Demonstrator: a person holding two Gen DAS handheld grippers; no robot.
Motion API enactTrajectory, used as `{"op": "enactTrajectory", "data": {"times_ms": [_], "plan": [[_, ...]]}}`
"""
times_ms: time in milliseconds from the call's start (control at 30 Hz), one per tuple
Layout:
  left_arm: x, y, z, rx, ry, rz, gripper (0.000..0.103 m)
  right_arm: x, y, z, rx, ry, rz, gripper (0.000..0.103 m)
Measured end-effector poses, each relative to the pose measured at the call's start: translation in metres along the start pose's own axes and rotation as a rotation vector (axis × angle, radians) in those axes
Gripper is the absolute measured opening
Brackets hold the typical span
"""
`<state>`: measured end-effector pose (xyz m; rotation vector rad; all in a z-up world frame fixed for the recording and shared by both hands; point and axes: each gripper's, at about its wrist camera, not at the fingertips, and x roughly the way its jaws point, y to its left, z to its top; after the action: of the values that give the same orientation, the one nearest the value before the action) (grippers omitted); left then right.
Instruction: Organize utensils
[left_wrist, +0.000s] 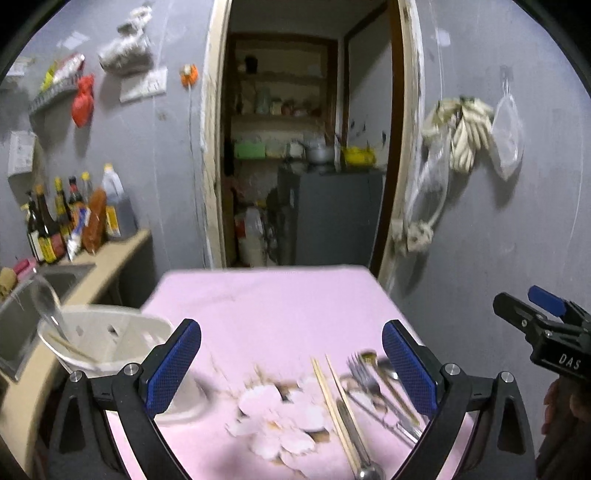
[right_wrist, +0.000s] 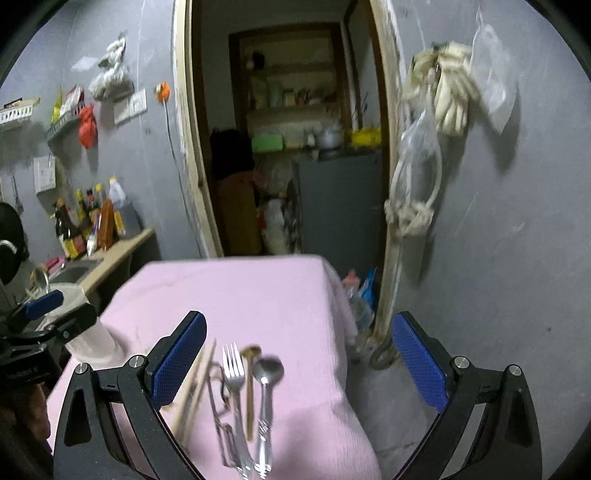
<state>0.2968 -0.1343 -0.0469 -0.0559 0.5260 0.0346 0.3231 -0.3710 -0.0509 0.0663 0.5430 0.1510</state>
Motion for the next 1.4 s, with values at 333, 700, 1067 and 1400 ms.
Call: {"op": "enactTrajectory", "data": {"times_ms": [333, 700, 1067, 1400], "plan": [[0.066, -0.003, -0.044, -0.029, 0.224, -0.040, 0.080, 0.072, -0.011, -0.053, 0.044, 0.196, 0.127, 0.097], [0.117, 0.006, -0.068, -0.091, 0.420, -0.170, 0.035, 0.134, 0.004, -0.097, 0.100, 0.399, 0.284, 0.039], [0.145, 0.009, -0.073, -0.181, 0.513, -0.320, 0.014, 0.166, -0.001, -0.093, 0.176, 0.469, 0.395, 0.024], [0.153, 0.013, -0.071, -0.221, 0.525, -0.331, 0.006, 0.167, 0.003, -0.092, 0.187, 0.477, 0.417, 0.003]]}}
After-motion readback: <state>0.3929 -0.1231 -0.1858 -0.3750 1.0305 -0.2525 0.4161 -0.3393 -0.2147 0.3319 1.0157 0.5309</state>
